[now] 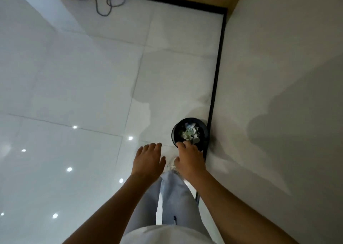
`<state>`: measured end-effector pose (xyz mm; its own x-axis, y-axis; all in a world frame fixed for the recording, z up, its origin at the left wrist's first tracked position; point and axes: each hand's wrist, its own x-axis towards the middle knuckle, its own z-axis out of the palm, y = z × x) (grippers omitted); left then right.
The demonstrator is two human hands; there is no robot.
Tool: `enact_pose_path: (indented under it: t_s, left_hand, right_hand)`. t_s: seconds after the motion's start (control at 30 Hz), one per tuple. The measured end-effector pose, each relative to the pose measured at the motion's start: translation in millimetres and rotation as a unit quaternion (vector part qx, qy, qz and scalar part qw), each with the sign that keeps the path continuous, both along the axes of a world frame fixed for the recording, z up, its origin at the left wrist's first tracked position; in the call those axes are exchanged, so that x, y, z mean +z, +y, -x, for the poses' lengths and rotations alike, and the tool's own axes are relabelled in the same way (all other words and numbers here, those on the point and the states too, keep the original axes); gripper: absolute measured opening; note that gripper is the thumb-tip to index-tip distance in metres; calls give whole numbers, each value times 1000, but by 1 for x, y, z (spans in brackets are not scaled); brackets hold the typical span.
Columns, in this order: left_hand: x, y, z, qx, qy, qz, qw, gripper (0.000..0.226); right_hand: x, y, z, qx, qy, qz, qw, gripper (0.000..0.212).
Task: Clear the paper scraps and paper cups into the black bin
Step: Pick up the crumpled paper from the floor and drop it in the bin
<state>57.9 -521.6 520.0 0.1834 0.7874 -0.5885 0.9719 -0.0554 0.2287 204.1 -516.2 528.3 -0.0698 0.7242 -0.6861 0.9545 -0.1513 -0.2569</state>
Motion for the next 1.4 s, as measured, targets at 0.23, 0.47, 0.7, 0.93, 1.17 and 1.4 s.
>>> enact_pose_path:
  t_s: [0.23,0.47,0.7,0.93,1.17,1.4]
  left_hand:
    - [60,-75,68,143,13,-27,989,49]
    - [92,-199,160,279,48,-34,958,48]
    - [109,-370,244,405,61,-34,912,48]
    - [123,-535,302,544,67,-30,836,47]
    - [125,-653,347,676,58,-18,735,47]
    - [110,-734,422,768,60,-6,638,45]
  right_hand:
    - [60,-30,88,172,7,-24,985,49]
    - [85,-117,196,333,21,-42,942,51]
    - [98,-259,307,448,39,-43,892,51]
    - [111,-391,400,586,40,-43,808,49]
    - [114,-508,491,707,49,-28,705,48]
    - [104,-591,609,801,53,-21,597,50]
